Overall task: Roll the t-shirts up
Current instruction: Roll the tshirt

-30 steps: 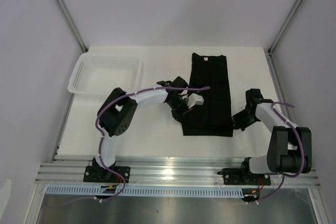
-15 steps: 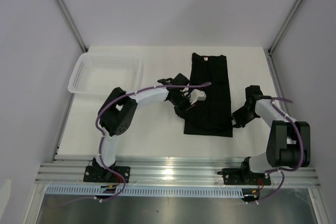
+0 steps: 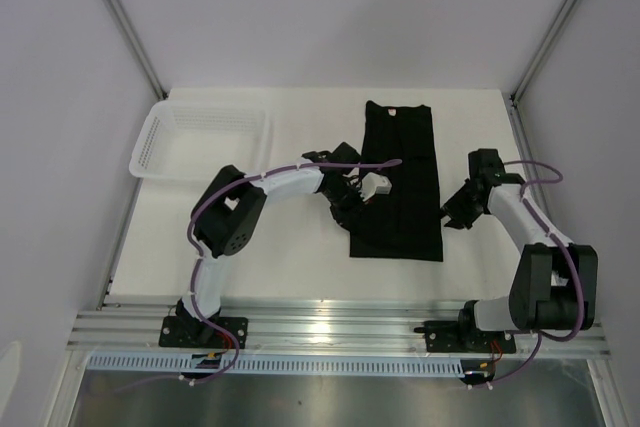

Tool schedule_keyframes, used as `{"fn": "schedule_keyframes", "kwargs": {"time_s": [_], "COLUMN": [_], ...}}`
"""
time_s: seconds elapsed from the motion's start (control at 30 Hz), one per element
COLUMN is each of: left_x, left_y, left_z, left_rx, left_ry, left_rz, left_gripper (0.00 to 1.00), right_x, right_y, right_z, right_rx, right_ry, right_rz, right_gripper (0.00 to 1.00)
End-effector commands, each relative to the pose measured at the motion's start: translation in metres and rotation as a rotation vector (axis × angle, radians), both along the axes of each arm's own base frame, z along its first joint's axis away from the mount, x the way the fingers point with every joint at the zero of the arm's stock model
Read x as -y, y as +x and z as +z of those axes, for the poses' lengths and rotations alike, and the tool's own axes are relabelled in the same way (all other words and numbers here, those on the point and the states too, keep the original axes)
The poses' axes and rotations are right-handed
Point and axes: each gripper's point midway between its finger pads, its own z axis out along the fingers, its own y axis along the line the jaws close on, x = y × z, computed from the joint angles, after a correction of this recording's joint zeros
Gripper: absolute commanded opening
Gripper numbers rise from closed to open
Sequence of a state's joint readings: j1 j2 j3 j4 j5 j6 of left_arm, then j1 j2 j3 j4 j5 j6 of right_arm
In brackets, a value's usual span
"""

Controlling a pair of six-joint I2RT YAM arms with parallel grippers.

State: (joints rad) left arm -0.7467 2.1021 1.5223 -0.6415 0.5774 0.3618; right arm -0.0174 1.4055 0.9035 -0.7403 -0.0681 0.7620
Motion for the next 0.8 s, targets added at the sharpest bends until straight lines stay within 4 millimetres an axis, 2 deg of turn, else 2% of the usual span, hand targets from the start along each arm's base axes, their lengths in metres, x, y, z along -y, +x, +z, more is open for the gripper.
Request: {"fn": "schedule_keyframes", "kwargs": {"time_s": [0.0, 0.07, 0.1, 0.17, 0.2, 0.23, 0.33, 0.47, 0.6, 0.7, 0.77], "left_x": [0.002, 0.002, 0.001, -0.001, -0.001, -0.001, 0.002, 0.006, 0.004, 0.002, 0.003], "left_y": [0.010, 0.011, 0.010, 0.010, 0.010, 0.010, 0.014, 0.021, 0.022, 0.030, 0.037], "left_z": [0.020, 0.022, 0.020, 0.022, 0.025, 0.026, 0.041, 0.054, 0.049, 0.049, 0.057], "left_rx": [0.027, 0.032, 0.027, 0.021, 0.018, 0.012, 0.016, 0.034, 0.023, 0.061, 0.085], "left_ry": [-0.022, -0.022, -0.016, -0.014, -0.016, -0.023, -0.058, -0.083, -0.068, -0.055, -0.057], "left_rz": [0.031, 0.032, 0.034, 0.044, 0.048, 0.050, 0.075, 0.092, 0.096, 0.097, 0.087], "left_gripper": [0.24, 0.27, 0.28, 0.36, 0.38, 0.40, 0.47, 0.50, 0.50, 0.50, 0.47], "right_x": [-0.030, -0.049, -0.068, -0.083, -0.091, -0.103, -0.121, -0.127, -0.121, -0.114, -0.111], "right_y": [-0.001, -0.004, -0.001, -0.007, -0.001, -0.004, -0.001, -0.006, -0.021, -0.024, -0.025], "right_z": [0.016, 0.011, 0.013, 0.005, 0.006, 0.007, 0.011, -0.003, -0.029, -0.038, -0.045], "right_rx": [0.089, 0.116, 0.154, 0.147, 0.181, 0.189, 0.239, 0.206, 0.111, 0.073, 0.051], "right_ry": [0.025, 0.078, 0.133, 0.190, 0.213, 0.236, 0.251, 0.291, 0.273, 0.239, 0.227], "right_rz": [0.150, 0.208, 0.263, 0.300, 0.320, 0.371, 0.446, 0.440, 0.420, 0.411, 0.403], "right_gripper": [0.16, 0.04, 0.00, 0.00, 0.00, 0.00, 0.00, 0.00, 0.00, 0.00, 0.00]}}
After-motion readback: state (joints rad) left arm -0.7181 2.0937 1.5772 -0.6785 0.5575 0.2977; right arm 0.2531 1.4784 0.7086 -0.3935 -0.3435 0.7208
